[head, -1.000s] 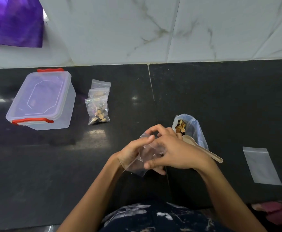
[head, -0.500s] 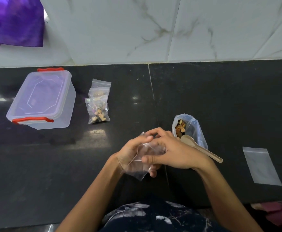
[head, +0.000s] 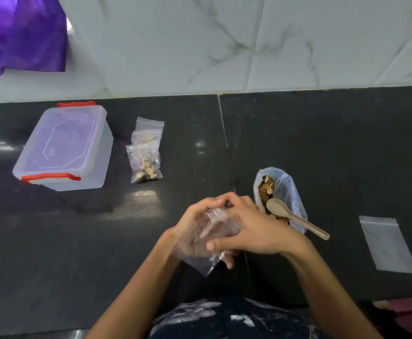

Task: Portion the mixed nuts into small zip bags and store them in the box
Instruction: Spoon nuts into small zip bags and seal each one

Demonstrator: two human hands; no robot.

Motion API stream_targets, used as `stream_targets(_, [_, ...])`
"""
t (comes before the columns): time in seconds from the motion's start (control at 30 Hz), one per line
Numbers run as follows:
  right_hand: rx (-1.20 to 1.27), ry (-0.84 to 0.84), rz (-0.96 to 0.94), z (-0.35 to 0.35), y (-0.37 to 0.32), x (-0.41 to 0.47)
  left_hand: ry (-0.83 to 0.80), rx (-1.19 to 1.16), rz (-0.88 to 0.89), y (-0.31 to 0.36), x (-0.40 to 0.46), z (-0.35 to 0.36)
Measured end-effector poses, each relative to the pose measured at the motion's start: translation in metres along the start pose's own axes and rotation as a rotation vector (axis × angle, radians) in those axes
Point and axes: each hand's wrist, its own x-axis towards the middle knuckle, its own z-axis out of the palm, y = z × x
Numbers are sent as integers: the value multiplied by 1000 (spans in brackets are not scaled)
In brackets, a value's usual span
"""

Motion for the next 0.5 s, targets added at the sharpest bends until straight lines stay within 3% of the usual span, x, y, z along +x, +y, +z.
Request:
stream_targets(0.1, [42,0,40,-1,-1,-2,13,-13,7,-5,5,-1])
stream_targets(0.5, [263,80,-23,7,21,5,-311,-233,-103,-13,14,-11])
